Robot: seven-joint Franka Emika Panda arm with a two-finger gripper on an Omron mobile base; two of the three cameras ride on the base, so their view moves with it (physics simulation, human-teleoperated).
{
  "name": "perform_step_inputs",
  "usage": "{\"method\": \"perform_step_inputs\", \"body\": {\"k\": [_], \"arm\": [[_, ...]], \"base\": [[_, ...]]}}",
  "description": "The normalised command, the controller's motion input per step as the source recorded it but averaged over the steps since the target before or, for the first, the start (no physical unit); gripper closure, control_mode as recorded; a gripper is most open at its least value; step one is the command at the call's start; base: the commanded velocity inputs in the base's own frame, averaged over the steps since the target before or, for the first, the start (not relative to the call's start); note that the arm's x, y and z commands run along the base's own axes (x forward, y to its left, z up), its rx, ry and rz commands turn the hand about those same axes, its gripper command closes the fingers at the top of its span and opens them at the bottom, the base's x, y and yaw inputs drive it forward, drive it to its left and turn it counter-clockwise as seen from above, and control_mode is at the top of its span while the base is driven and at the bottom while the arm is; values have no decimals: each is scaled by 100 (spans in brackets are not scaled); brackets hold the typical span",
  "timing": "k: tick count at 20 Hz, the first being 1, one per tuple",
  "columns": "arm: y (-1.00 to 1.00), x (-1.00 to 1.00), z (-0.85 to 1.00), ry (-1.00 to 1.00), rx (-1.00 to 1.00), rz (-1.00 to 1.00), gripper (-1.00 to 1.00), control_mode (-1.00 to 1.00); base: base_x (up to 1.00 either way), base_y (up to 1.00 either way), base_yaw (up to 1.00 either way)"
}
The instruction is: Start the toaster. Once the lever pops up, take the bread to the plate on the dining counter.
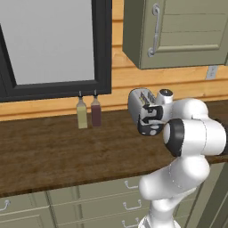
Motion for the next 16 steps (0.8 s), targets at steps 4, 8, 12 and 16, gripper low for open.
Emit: {"method": "perform_step_inputs", "body": {"k": [4, 8, 12, 16], "arm": [[-23, -73, 4, -21, 4, 6, 100, -100], [-22, -95, 77, -32, 12, 7, 100, -100], [-3, -59, 71, -25, 2, 2, 100, -100], [3, -29, 77, -20, 0, 0, 100, -100]], "base": [[0, 0, 0], [0, 0, 0], [0, 0, 0], [0, 0, 0]]}}
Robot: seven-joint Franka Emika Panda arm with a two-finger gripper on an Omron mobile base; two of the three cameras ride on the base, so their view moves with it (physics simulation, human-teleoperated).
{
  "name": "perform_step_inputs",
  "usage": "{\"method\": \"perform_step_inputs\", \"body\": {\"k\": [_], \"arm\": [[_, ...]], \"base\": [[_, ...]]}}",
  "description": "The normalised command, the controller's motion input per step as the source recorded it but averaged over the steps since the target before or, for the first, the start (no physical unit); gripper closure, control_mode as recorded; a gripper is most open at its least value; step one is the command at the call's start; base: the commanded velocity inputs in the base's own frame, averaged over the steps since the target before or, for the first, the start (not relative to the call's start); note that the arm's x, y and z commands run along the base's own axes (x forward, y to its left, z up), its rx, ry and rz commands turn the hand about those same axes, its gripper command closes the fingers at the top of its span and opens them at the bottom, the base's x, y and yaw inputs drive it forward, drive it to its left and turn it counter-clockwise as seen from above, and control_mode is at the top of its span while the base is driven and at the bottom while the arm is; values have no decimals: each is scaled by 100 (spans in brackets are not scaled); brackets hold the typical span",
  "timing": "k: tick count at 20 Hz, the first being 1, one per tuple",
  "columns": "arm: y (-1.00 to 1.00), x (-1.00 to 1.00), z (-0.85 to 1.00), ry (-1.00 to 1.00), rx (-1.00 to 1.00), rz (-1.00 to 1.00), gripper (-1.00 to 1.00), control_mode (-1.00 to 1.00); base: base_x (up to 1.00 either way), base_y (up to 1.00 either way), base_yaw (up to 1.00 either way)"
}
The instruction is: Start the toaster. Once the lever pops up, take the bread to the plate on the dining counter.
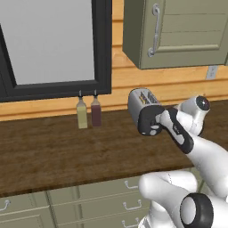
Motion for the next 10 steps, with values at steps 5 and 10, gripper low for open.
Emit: {"method": "perform_step_inputs", "body": {"k": [5, 10], "arm": [[8, -7, 73, -14, 0, 0, 100, -100], [3, 0, 68, -4, 0, -3, 100, -100]], "base": [[0, 0, 0], [0, 0, 0]]}}
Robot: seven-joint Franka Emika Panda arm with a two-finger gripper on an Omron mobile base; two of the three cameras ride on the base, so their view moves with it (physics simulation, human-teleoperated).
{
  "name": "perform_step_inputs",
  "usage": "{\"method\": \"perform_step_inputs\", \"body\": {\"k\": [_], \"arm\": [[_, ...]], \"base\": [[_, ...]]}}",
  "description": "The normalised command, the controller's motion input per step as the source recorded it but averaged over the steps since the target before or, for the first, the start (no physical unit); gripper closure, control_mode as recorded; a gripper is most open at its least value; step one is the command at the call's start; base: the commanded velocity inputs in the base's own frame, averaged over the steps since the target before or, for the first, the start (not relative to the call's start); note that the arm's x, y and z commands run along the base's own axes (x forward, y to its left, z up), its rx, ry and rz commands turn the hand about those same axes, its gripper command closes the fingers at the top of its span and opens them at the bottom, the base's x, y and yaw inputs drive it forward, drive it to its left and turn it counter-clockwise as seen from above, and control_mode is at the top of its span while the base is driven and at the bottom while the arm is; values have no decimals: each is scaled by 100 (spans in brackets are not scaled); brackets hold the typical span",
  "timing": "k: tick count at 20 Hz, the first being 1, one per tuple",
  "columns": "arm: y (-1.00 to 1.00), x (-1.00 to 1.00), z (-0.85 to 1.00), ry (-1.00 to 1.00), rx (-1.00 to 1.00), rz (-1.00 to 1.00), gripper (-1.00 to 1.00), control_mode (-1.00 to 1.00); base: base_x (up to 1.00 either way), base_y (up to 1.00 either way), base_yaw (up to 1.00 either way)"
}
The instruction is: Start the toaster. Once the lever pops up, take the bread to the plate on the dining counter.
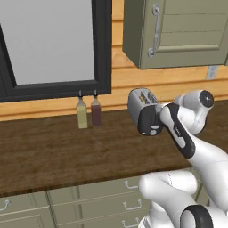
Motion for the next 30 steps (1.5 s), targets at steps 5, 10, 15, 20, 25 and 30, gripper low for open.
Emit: {"method": "perform_step_inputs", "body": {"k": [5, 10, 15, 20, 25, 30], "arm": [[11, 0, 48, 2, -3, -10, 100, -100], [20, 5, 17, 1, 0, -12, 100, -100], [26, 19, 0, 0, 0, -11, 100, -100], [21, 23, 0, 4, -1, -7, 100, -100], [9, 28, 0, 5, -1, -4, 100, -100], [21, 44, 0, 1, -4, -2, -100, -100]], "base": [[0, 0, 0], [0, 0, 0], [0, 0, 0], [0, 0, 0], [0, 0, 0], [0, 0, 0]]}}
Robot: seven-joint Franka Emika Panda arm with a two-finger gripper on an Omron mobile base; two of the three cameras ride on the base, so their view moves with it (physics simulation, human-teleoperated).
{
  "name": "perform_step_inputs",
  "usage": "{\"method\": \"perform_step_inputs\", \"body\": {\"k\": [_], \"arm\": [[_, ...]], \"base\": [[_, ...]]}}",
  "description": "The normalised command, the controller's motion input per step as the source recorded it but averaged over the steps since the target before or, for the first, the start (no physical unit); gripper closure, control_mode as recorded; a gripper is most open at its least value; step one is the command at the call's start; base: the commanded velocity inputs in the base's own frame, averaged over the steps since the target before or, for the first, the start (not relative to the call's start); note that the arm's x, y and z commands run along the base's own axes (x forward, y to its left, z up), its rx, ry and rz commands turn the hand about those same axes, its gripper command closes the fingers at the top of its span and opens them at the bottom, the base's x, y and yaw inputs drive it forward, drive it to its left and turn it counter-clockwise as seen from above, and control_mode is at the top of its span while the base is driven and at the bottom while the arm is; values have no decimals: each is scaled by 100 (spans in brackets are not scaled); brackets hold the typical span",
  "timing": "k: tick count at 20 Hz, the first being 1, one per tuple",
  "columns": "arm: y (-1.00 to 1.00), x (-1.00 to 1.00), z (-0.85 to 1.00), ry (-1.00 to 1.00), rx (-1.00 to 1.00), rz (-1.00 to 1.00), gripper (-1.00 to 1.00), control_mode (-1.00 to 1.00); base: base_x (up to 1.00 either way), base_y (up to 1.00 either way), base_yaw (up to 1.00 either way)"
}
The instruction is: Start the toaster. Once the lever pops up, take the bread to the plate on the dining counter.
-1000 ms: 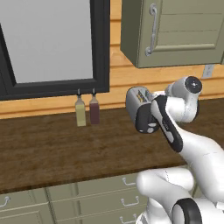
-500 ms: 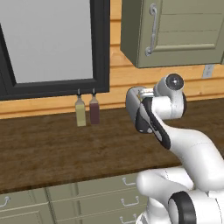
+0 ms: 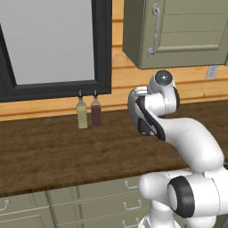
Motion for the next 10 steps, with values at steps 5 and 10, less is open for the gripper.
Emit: {"method": "perform_step_inputs", "body": {"k": [5, 10], "arm": [[2, 31, 0, 1, 0, 0, -100, -100], [-11, 30, -12, 0, 0, 0, -100, -100]], "base": [[0, 0, 0], [0, 0, 0]]}}
